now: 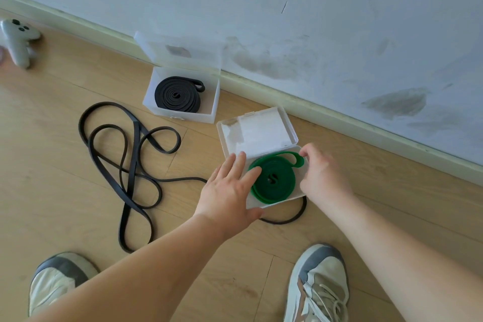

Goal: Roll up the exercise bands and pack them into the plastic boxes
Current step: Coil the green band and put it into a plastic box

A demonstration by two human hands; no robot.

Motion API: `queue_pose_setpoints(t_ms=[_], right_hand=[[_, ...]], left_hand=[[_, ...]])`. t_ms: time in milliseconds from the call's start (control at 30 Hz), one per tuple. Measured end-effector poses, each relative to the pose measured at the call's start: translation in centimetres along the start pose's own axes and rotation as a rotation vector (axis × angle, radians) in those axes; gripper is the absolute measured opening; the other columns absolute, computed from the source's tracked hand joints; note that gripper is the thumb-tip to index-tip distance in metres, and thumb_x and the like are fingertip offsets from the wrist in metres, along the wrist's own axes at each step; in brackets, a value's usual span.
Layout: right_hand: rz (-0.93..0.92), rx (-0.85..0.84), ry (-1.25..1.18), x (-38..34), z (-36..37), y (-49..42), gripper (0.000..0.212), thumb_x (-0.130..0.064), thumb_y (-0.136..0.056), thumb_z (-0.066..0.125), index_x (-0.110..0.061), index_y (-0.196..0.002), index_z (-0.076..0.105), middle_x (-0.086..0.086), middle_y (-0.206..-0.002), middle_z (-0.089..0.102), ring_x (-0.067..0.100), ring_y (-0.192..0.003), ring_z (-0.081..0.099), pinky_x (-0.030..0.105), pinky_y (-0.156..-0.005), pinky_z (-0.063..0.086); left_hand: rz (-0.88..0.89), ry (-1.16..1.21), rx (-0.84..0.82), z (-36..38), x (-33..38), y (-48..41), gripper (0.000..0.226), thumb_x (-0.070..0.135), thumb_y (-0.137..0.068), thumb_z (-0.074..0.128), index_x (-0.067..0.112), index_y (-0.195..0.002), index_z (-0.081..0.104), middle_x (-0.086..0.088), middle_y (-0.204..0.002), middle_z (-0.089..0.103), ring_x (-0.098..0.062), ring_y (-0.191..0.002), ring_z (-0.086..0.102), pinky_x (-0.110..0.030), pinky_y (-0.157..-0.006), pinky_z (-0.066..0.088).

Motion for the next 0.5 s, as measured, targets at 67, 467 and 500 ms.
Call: queue_pose_setpoints(t_ms=[67, 467, 500], right_hand=[[0.085, -0.006, 0.024, 1.2, 0.5, 0.7, 0.041, -0.001, -0.083, 0.063, -0.019, -0.116, 0.046, -0.004, -0.101, 0.055, 0.020, -0.077, 0.058, 0.031, -0.053, 0.046], [0.363, 0.013, -0.916, 2.0, -0.2, -1.5, 0.056, -0.016, -0.104, 0.056, -0.023, -0.156, 0.038, -0.007, -0.133, 0.056, 0.022, -0.127, 0.055, 0.040, -0.103, 0.043], [0.325, 0.068, -0.892, 1.6, -0.5, -1.8, 0.045, -0.014, -0.103, 0.054, -0.024, -0.147, 0.050, -0.008, -0.123, 0.062, 0.021, -0.119, 0.059, 0.035, -0.094, 0.046]], left_hand=[[0.030, 0.042, -0.035, 0.3, 0.5, 0.0, 0.090, 0.061, -0.085, 0.070, 0.036, -0.158, 0.022, 0.002, -0.172, -0.002, -0.019, -0.160, -0.007, -0.040, -0.122, 0.034], [-0.010, 0.095, 0.040, -2.2, -0.4, -0.7, 0.100, 0.049, -0.076, 0.082, 0.030, -0.156, 0.025, 0.007, -0.169, 0.017, -0.014, -0.157, 0.013, -0.036, -0.119, 0.038], [-0.038, 0.092, 0.056, -2.6, -0.8, -0.7, 0.097, 0.048, -0.077, 0.082, 0.028, -0.156, 0.028, 0.008, -0.168, 0.020, -0.014, -0.155, 0.017, -0.035, -0.117, 0.038]])
Point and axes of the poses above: each hand's wrist, its own y-axis away from the middle knuckle, its own z-axis out of the palm, x = y × z, the point moved 9 cm from there along -y, towards the middle knuckle
